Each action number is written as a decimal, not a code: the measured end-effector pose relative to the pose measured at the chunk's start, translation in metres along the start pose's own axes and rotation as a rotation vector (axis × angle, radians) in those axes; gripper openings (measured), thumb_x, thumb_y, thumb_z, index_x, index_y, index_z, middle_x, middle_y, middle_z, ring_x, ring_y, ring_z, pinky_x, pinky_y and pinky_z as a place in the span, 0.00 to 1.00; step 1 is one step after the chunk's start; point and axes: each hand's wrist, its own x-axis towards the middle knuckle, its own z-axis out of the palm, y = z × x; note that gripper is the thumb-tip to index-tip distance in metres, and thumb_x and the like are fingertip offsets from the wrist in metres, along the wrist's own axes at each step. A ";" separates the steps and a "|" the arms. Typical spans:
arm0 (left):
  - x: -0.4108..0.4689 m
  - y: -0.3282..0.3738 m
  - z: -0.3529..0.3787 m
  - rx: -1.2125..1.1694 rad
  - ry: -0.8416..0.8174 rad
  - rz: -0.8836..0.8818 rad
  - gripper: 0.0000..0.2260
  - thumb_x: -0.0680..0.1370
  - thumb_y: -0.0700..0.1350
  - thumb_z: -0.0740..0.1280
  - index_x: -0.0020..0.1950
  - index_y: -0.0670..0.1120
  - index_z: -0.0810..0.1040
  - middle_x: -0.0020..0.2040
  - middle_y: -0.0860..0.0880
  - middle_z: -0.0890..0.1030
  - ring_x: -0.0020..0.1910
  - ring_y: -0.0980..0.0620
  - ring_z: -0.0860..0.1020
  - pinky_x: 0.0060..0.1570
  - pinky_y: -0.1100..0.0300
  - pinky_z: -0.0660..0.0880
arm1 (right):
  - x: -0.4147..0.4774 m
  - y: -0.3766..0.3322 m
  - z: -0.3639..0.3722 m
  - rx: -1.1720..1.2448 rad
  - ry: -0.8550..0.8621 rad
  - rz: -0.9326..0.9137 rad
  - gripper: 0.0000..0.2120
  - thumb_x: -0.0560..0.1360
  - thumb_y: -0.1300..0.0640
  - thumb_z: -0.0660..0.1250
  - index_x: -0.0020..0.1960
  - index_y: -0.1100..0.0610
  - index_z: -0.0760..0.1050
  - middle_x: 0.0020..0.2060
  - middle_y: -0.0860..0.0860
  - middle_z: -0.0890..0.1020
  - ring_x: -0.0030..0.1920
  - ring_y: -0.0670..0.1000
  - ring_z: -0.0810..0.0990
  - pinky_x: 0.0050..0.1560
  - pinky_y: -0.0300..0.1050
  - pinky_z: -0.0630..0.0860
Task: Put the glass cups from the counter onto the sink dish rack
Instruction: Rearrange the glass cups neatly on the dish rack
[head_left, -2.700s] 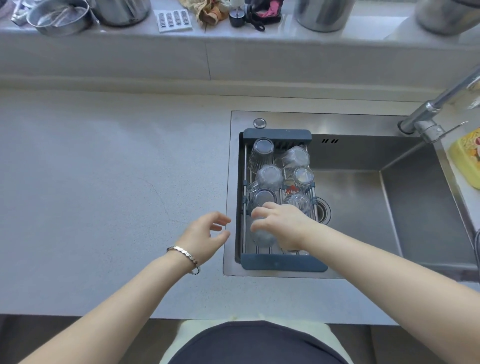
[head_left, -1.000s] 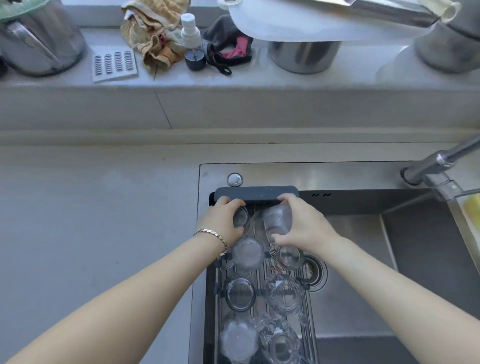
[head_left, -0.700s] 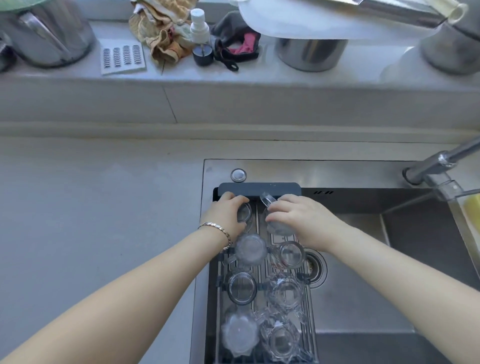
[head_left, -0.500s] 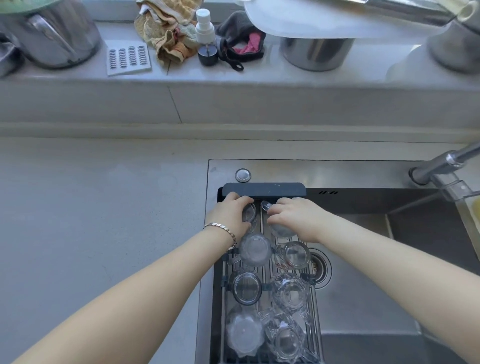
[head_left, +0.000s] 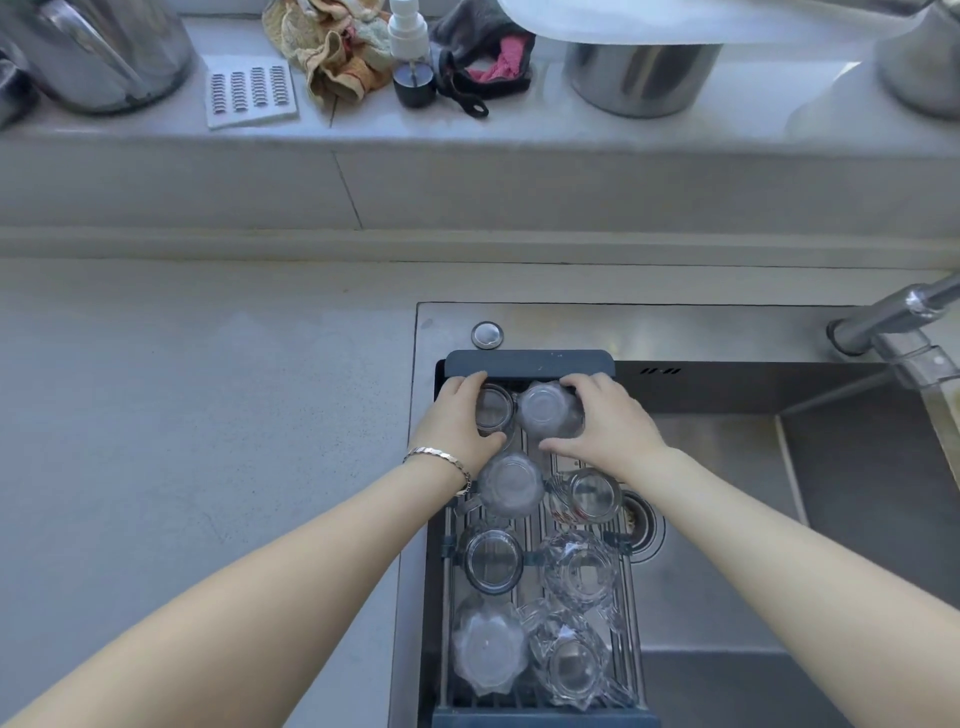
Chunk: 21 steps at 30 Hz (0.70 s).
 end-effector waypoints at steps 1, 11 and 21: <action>0.000 0.000 0.001 -0.010 0.003 -0.015 0.32 0.73 0.45 0.71 0.73 0.47 0.61 0.72 0.48 0.65 0.68 0.47 0.69 0.64 0.56 0.69 | 0.001 -0.001 0.002 -0.006 -0.004 0.023 0.38 0.64 0.42 0.74 0.68 0.53 0.63 0.62 0.54 0.71 0.64 0.56 0.70 0.60 0.52 0.71; 0.003 0.006 0.001 -0.006 0.056 -0.022 0.30 0.71 0.44 0.72 0.70 0.46 0.67 0.68 0.47 0.71 0.66 0.48 0.71 0.63 0.58 0.69 | 0.001 0.001 0.010 0.107 0.103 0.133 0.29 0.63 0.45 0.75 0.60 0.55 0.72 0.56 0.53 0.79 0.57 0.55 0.77 0.54 0.47 0.73; 0.010 0.013 0.009 0.037 0.073 0.003 0.30 0.71 0.46 0.72 0.71 0.46 0.66 0.69 0.48 0.70 0.66 0.48 0.71 0.63 0.57 0.70 | -0.015 0.020 0.019 0.349 0.209 0.246 0.36 0.62 0.48 0.78 0.65 0.59 0.71 0.55 0.54 0.74 0.53 0.54 0.77 0.55 0.47 0.72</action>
